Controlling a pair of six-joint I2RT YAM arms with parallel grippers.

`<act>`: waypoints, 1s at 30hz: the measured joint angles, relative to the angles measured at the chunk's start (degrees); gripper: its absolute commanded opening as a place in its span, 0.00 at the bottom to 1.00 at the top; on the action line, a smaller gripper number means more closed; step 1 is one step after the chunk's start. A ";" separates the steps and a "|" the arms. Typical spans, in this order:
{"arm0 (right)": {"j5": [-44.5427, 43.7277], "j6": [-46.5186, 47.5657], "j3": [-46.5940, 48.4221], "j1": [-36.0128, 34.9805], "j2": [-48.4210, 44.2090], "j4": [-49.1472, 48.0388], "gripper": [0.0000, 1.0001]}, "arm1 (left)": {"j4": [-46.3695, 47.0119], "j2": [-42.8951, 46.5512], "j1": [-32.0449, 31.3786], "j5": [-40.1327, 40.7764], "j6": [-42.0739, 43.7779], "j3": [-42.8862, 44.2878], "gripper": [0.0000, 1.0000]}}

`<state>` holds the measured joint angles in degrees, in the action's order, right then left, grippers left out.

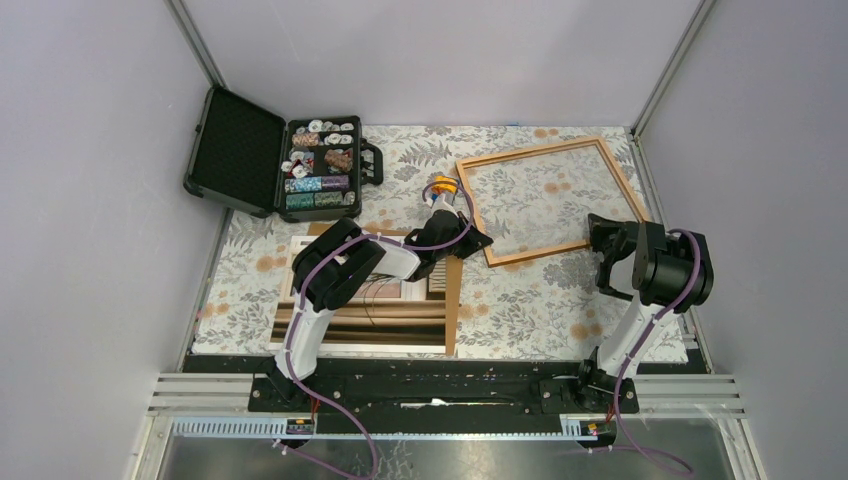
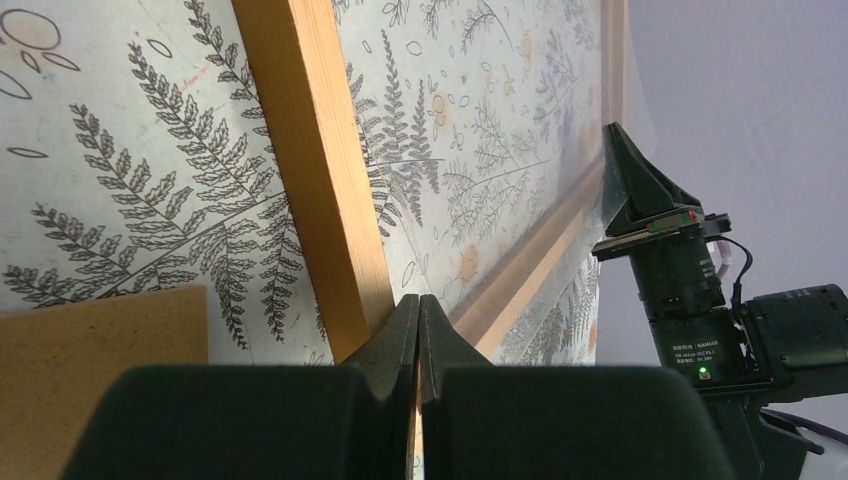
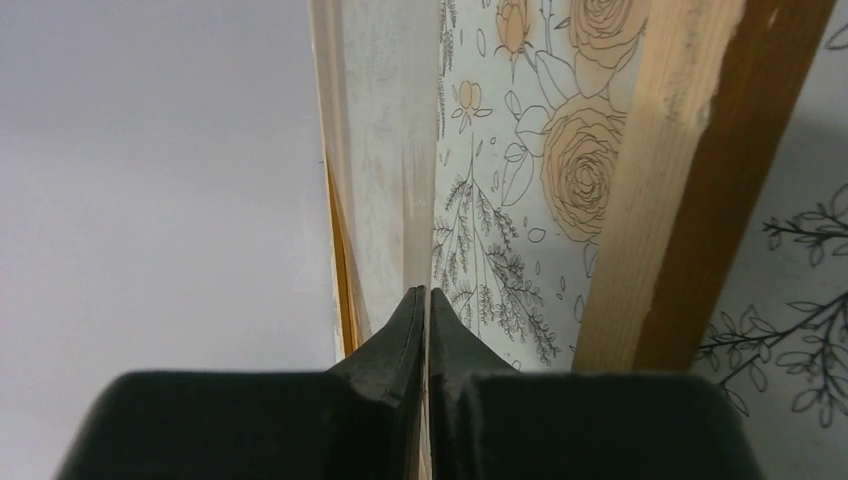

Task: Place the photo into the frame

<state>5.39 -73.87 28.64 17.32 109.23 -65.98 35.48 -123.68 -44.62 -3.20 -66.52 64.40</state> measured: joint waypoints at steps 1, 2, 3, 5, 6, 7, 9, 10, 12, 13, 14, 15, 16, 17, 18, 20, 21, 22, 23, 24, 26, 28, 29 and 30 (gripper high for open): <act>0.17 0.00 0.15 -0.02 0.04 -0.07 0.18 | 0.00 0.00 0.00 0.00 0.00 -0.02 0.00; 0.28 -0.04 0.24 -0.02 0.11 -0.15 0.26 | 0.00 0.00 0.02 0.00 0.00 -0.02 0.00; 0.42 -0.17 0.28 -0.02 0.22 -0.28 0.33 | 0.00 0.00 0.04 -0.02 0.00 -0.02 0.00; 1.66 -0.44 0.31 -0.17 0.52 -0.28 0.42 | 0.02 0.00 0.04 -0.02 0.00 -0.02 0.00; 2.05 -0.46 0.31 -0.39 0.66 -0.31 0.45 | 0.02 0.00 0.04 -0.02 0.00 -0.02 0.00; 2.58 -0.70 0.26 -0.61 0.70 -0.52 0.47 | 0.02 0.00 0.04 -0.02 0.00 -0.02 0.00; 3.19 -0.68 0.22 -1.16 0.70 -1.60 0.48 | 0.02 0.00 0.04 -0.02 0.00 -0.02 0.00; 3.26 -0.74 0.09 -1.55 0.70 -2.14 0.49 | 0.02 0.00 0.04 0.00 0.00 -0.02 0.00; 3.19 -0.94 -0.28 -2.71 0.70 -3.02 0.49 | 0.02 0.00 0.04 -0.02 0.00 -0.02 0.00; 3.15 -1.05 -0.57 -3.52 0.70 -3.43 0.49 | 0.02 0.00 0.04 0.00 0.00 -0.02 0.00; 3.06 -1.22 -0.83 -4.50 0.74 -3.87 0.48 | 0.02 0.00 0.04 0.00 0.00 -0.02 0.00; 2.89 -1.60 -1.20 -5.92 0.79 -4.42 0.48 | 0.02 0.00 0.04 0.00 0.00 -0.02 0.00; 2.73 -1.86 -1.44 -6.97 0.87 -4.92 0.47 | 0.02 0.00 0.04 0.00 0.00 -0.02 0.00; 2.49 -2.34 -1.75 -8.17 1.03 -5.55 0.47 | 0.02 0.00 0.04 -0.02 0.00 -0.02 0.00; 2.08 -2.75 -2.01 -9.16 1.18 -6.12 0.46 | 0.02 0.00 0.04 0.00 0.00 -0.02 0.00; 0.85 -3.56 -2.67 -11.65 1.38 -7.17 0.43 | 0.02 0.00 0.04 0.00 0.00 -0.02 0.00; 0.15 -3.96 -2.95 -12.92 1.44 -7.52 0.40 | 0.02 0.00 0.04 0.00 0.00 -0.02 0.00; -0.22 -4.20 -3.19 -13.88 1.55 -7.87 0.36 | 0.02 0.00 0.04 0.00 0.00 -0.02 0.00; -0.44 -4.57 -3.39 -14.56 1.77 -8.09 0.32 | 0.02 0.00 0.04 0.00 0.00 -0.02 0.00; -0.48 -5.07 -3.56 -15.15 2.10 -8.24 0.29 | 0.02 0.00 0.04 0.00 0.00 -0.02 0.00; -0.55 -6.29 -3.91 -15.56 2.64 -8.52 0.22 | 0.02 0.00 0.04 0.00 0.00 -0.02 0.00; -1.16 -7.43 -4.37 -15.54 2.69 -8.55 0.20 | 0.02 0.00 0.04 0.00 0.00 -0.02 0.00; -1.40 -7.87 -4.48 -15.54 2.67 -8.52 0.17 | 0.02 0.00 0.04 0.00 0.00 -0.02 0.00; -1.49 -8.28 -4.55 -15.50 2.60 -8.50 0.14 | 0.02 0.00 0.04 0.00 0.00 -0.02 0.00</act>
<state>3.90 -82.15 24.10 1.83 111.83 -74.48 35.51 -123.68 -44.58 -3.20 -66.52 64.38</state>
